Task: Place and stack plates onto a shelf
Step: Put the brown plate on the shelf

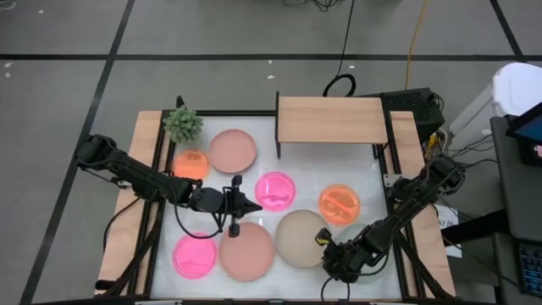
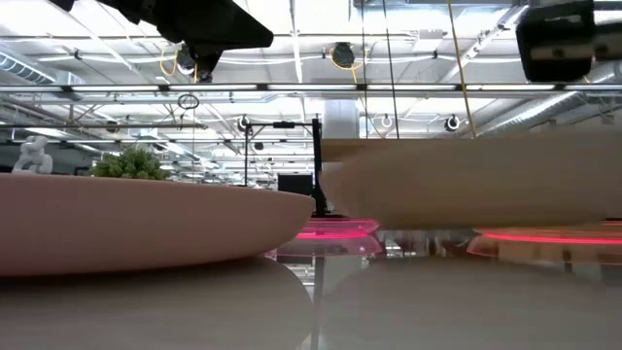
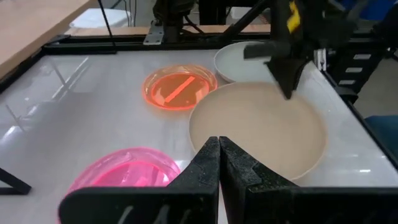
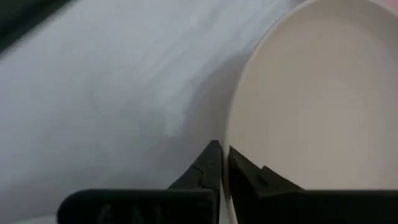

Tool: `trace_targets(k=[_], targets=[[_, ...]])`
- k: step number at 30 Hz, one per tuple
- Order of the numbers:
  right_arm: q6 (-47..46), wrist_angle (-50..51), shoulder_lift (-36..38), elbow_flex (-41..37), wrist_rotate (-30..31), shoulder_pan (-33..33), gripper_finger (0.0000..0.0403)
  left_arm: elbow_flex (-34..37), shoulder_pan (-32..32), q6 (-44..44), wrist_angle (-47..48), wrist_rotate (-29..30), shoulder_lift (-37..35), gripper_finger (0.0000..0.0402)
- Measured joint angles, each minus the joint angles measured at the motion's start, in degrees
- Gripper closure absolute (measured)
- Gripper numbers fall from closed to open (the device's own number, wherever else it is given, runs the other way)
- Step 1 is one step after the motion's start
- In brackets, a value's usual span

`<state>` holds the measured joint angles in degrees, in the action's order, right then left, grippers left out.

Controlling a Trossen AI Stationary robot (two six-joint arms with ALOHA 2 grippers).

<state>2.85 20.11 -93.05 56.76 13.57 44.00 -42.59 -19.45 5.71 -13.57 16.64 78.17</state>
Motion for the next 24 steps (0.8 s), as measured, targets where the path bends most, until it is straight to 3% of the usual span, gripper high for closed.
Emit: trace_targets(k=[11, 24], targets=[[0.7, 1.0, 8.1, 0.3, 4.6, -0.5, 0.0402, 0.0, 3.0, -4.3, 0.0, 0.0, 0.0, 0.0400], [-2.8, 20.7, 9.2, 10.0, 6.3, -7.4, 0.0402, 0.0, 7.9, -8.4, 0.5, 0.3, -1.3, 0.0400]])
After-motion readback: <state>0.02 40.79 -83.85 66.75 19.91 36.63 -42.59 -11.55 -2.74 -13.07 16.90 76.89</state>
